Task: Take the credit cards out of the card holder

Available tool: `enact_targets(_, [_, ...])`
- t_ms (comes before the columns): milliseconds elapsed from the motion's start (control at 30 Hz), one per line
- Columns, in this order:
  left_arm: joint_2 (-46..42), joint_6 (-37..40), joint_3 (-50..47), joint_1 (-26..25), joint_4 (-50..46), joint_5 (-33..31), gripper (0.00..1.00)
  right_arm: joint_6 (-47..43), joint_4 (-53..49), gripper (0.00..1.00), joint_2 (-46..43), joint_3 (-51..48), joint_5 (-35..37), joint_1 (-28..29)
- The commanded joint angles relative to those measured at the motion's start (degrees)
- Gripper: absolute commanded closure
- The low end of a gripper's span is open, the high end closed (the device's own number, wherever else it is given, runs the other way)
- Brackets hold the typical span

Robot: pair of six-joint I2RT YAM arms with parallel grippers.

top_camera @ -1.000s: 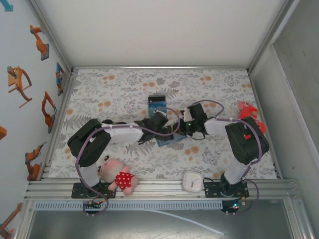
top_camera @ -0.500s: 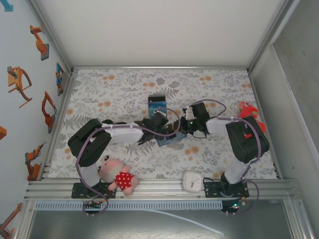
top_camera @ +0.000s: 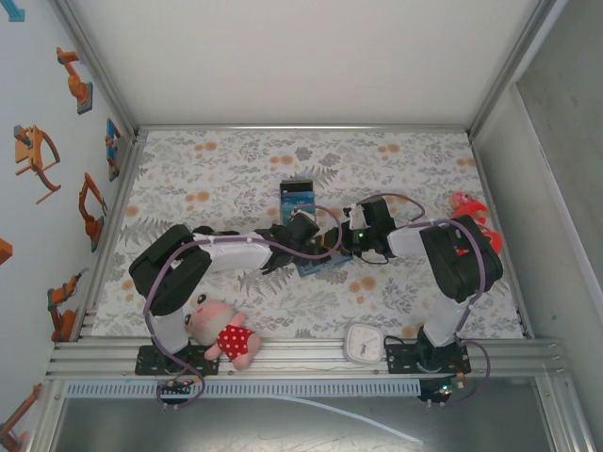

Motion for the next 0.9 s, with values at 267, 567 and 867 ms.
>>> enact_targets(267, [1.4,1.0,0.4,-0.5,-4.0,-0.6,0.18,0.9,2.9,0.91,1.7,-1.0,-1.2,0.1])
enact_targets(567, [-3.4,-0.2,-1.4,-0.5,-3.6,-1.9,0.15,-4.3,-5.3,1.00,-3.8,-0.6,6.1,-0.8])
enact_targets(867, [-10.8,-1.9,-2.4,-0.5,-4.2,-3.5,0.13,-11.2,-14.1,1.00,-13.3,0.5,12.4,-1.1])
